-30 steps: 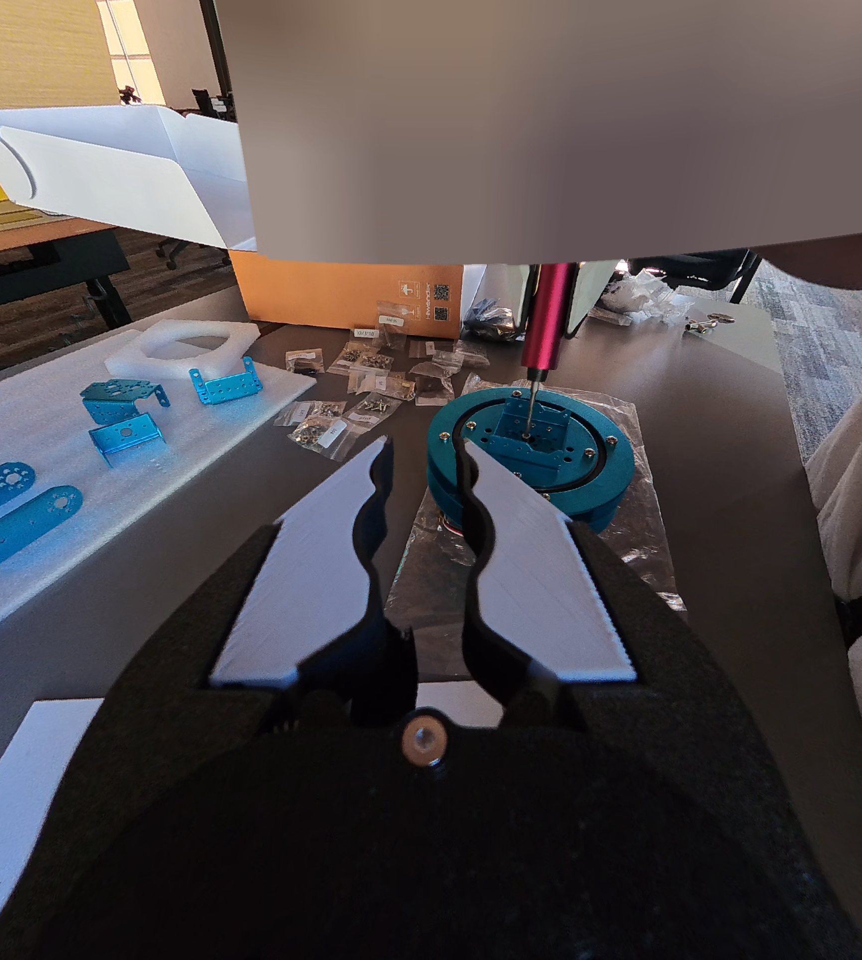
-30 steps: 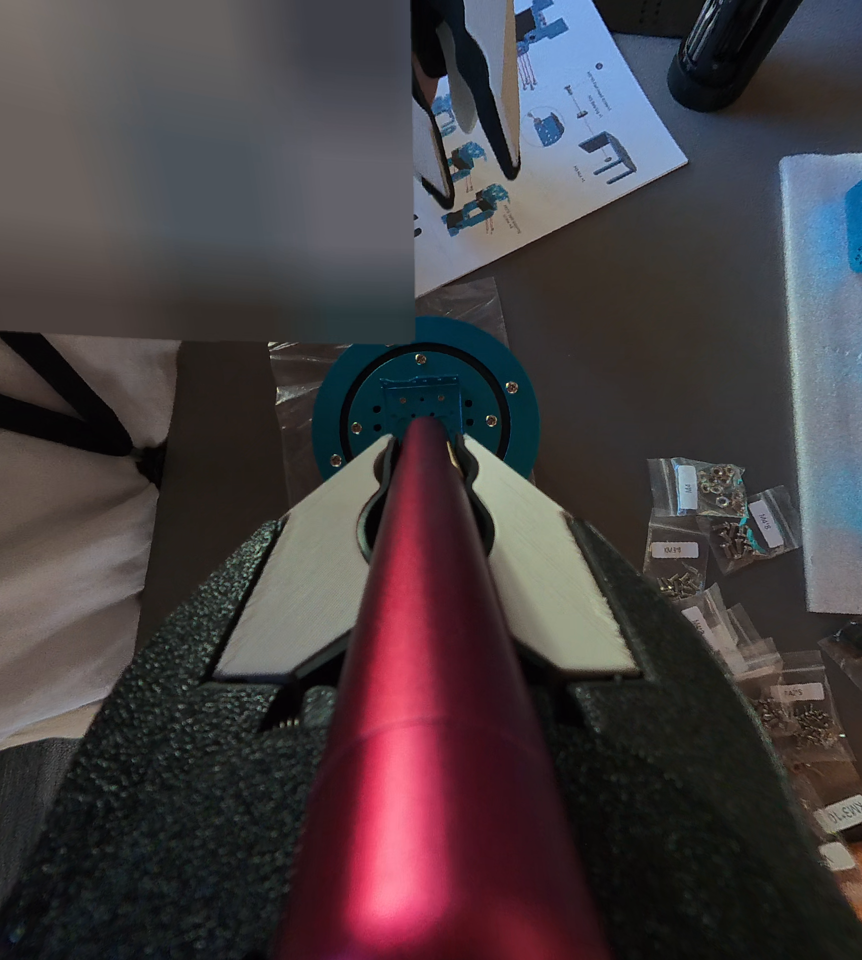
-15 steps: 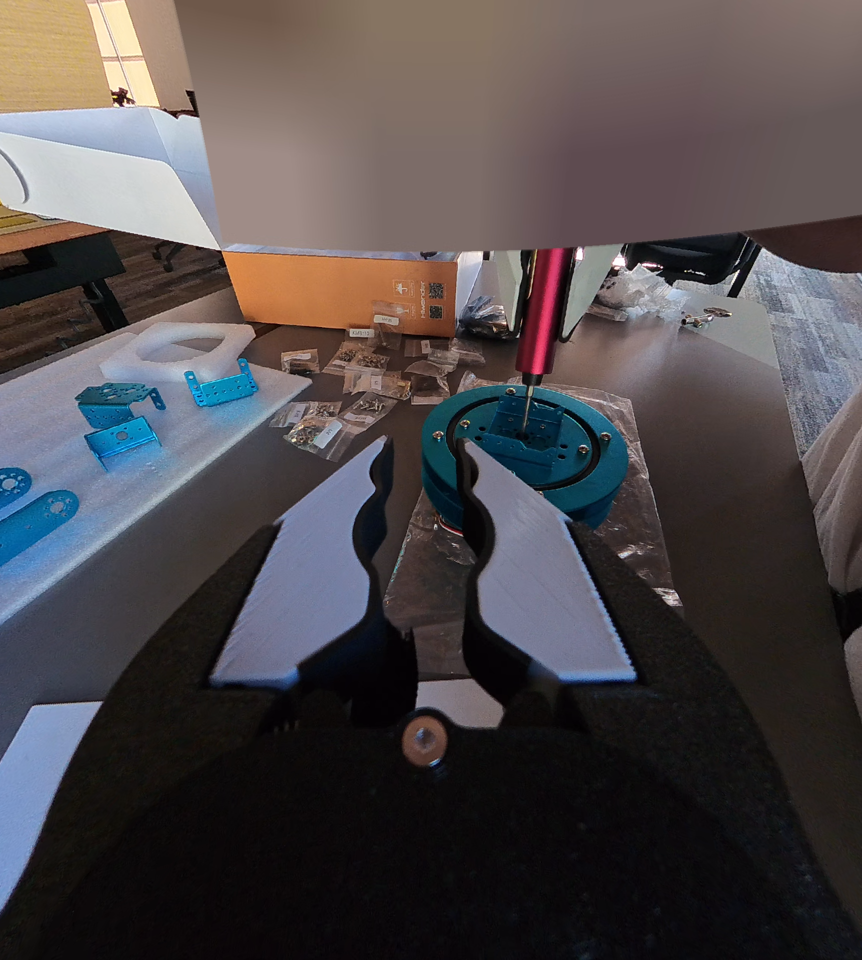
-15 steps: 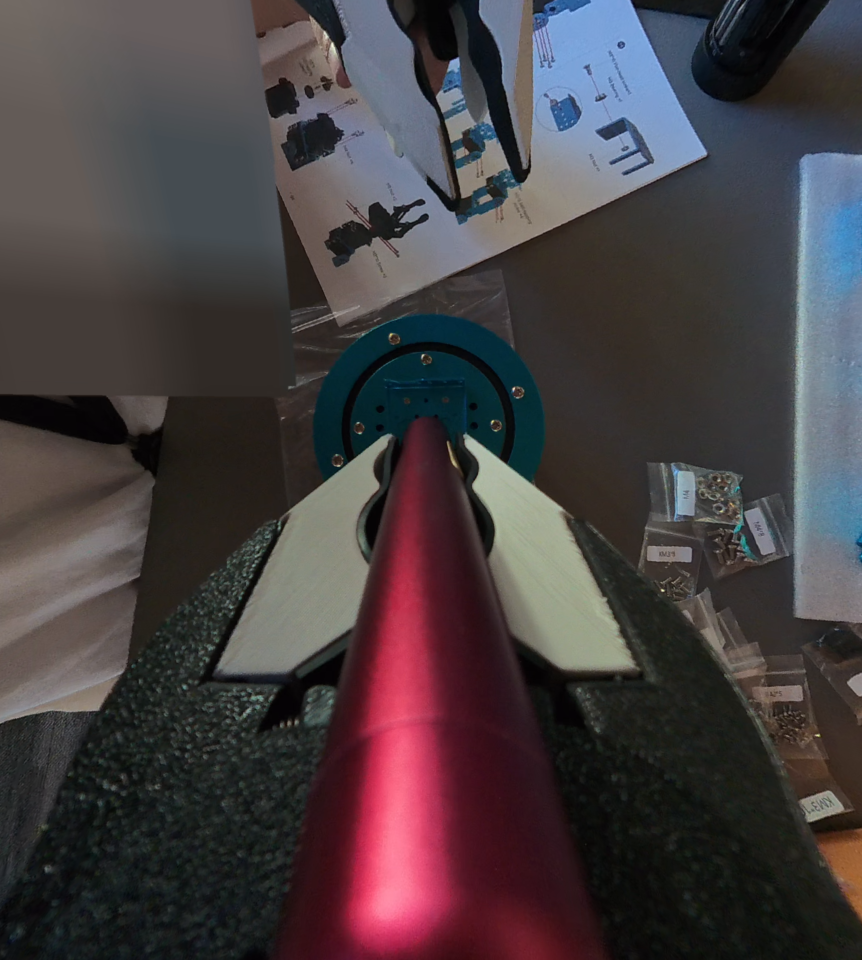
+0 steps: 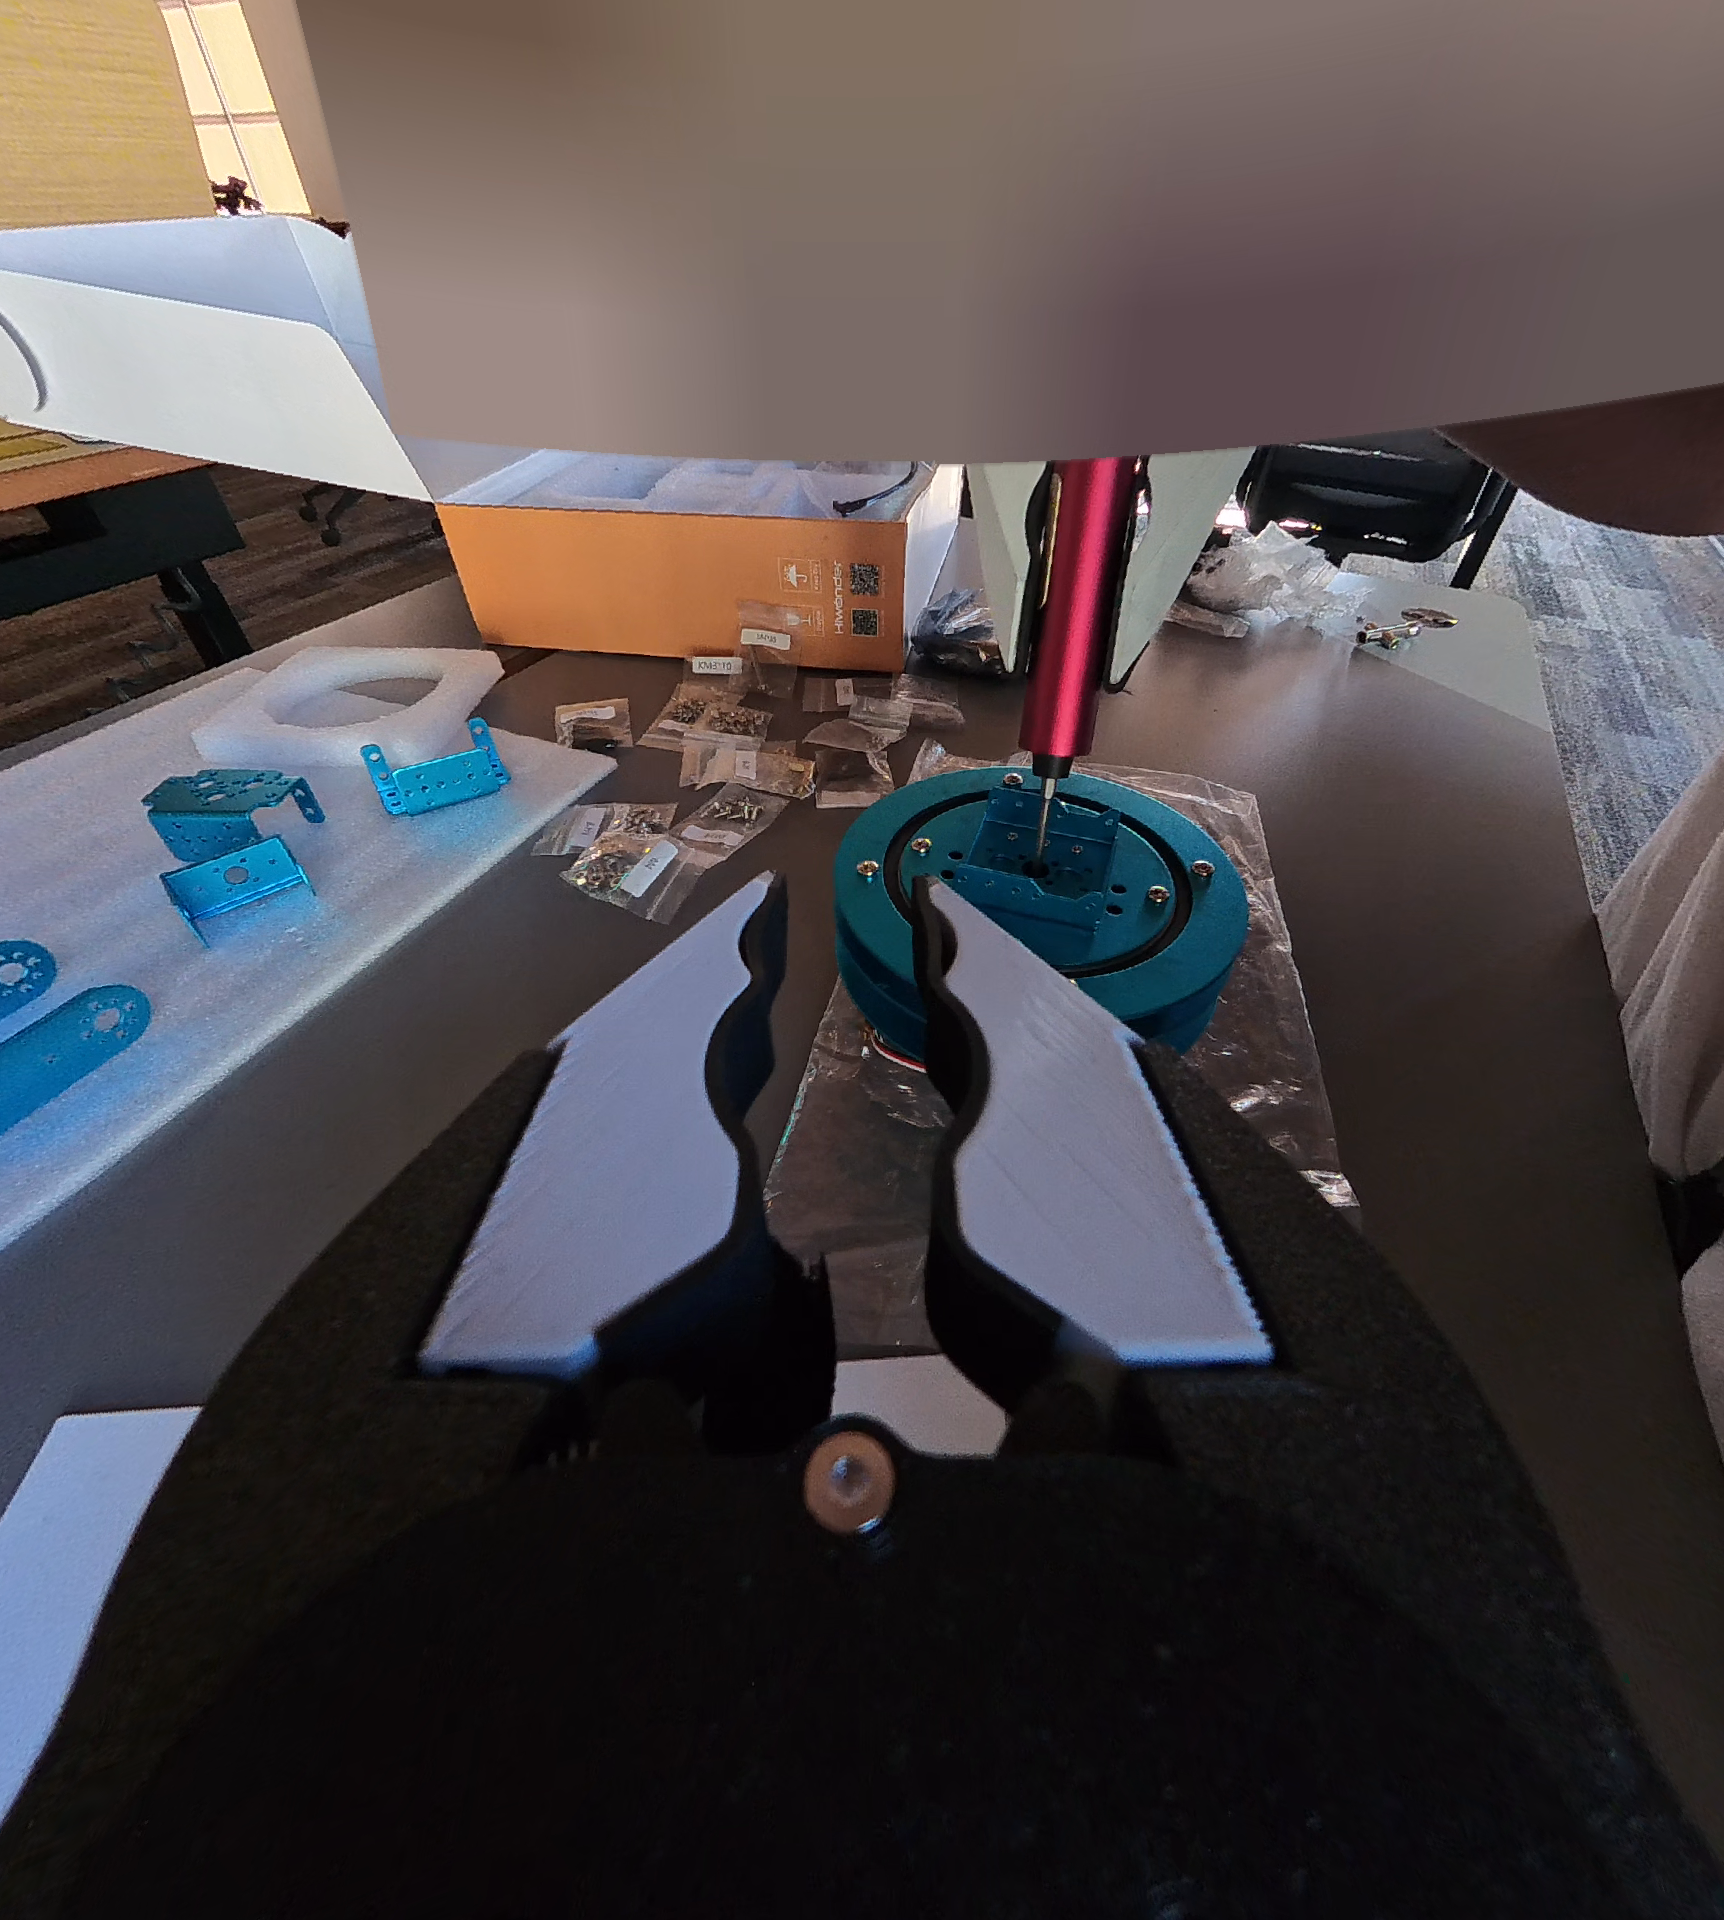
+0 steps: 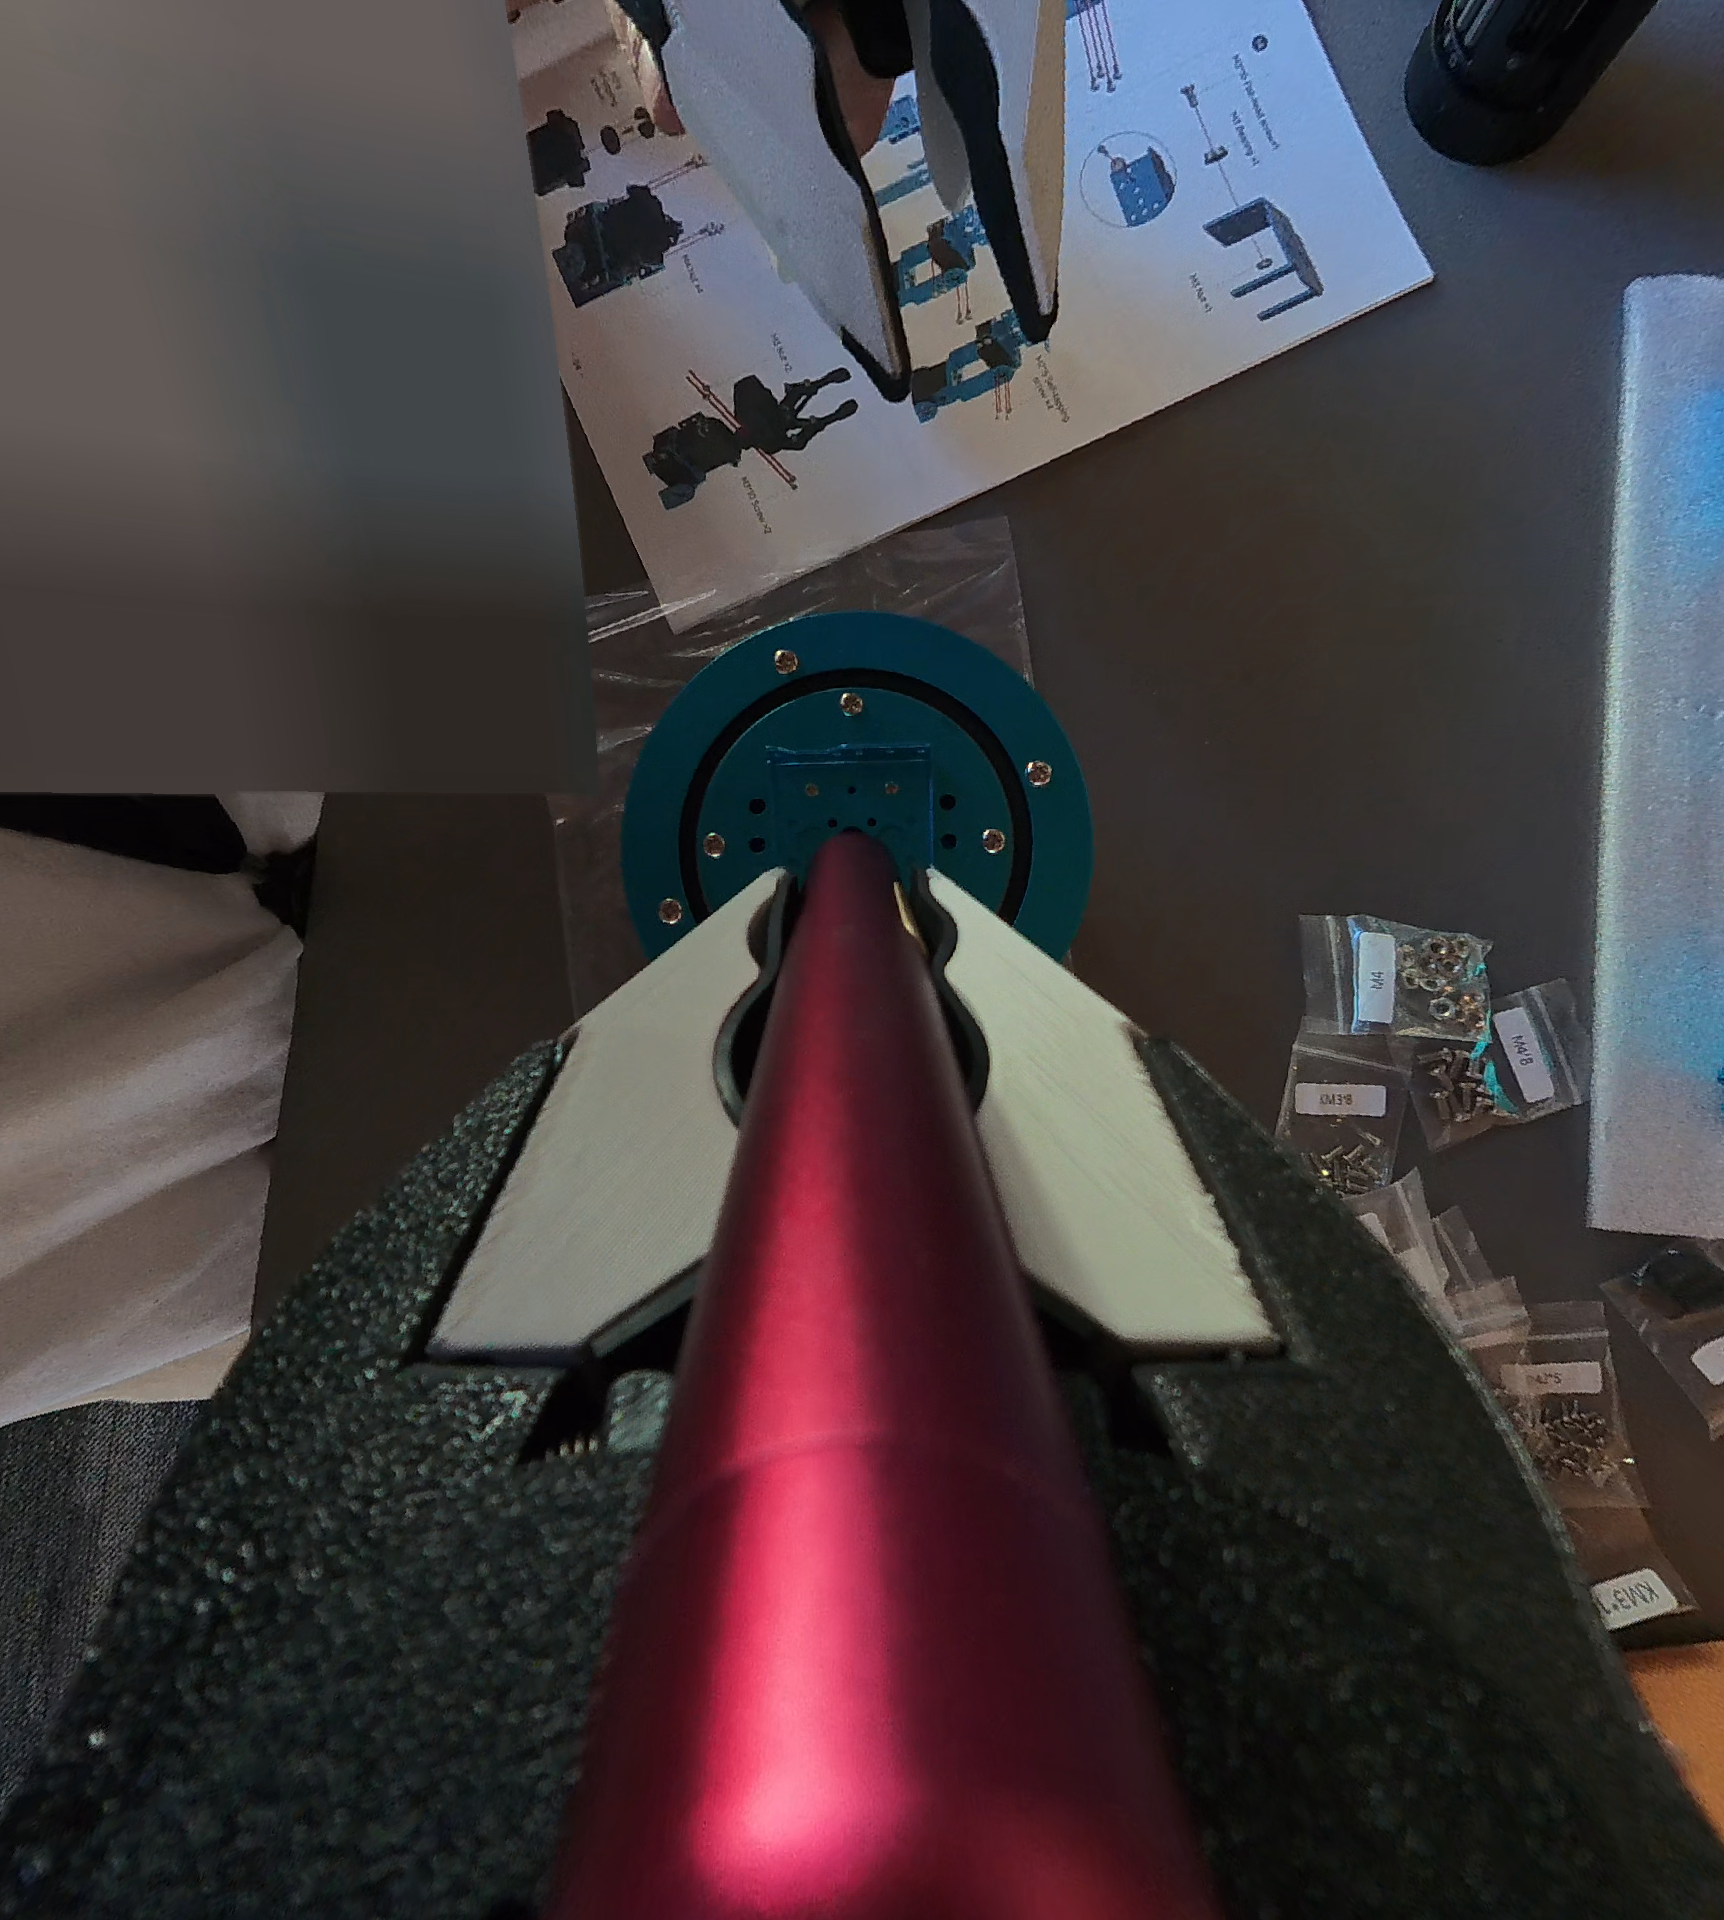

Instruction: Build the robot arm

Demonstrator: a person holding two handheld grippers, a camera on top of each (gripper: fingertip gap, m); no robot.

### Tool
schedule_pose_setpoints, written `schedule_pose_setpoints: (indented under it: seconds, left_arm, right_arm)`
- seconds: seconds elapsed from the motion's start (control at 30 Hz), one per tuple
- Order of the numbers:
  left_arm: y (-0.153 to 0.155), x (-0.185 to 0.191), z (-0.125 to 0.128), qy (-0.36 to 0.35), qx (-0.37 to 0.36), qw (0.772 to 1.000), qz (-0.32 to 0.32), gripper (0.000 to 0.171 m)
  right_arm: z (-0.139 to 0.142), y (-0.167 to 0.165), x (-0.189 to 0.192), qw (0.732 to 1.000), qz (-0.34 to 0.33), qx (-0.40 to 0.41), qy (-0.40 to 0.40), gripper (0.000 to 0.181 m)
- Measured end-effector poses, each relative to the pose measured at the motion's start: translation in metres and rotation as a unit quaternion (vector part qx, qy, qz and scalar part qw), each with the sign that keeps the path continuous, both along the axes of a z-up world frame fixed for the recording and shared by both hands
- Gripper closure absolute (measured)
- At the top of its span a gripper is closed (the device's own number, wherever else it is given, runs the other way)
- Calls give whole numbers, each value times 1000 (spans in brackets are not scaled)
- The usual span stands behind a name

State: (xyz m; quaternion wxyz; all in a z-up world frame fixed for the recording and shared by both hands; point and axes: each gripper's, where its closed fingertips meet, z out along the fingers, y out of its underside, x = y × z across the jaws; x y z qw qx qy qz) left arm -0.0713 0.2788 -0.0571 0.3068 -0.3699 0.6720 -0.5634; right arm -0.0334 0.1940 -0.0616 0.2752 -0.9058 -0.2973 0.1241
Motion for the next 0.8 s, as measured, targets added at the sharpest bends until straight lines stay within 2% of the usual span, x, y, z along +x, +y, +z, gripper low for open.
schedule_pose_setpoints:
  seconds: [0.8]
  left_arm:
    - [-2, -1, 0, 0, 1, 1000, -3, 149]
  right_arm:
    - [1, 0, 0, 1000, 4, -8, 2, 160]
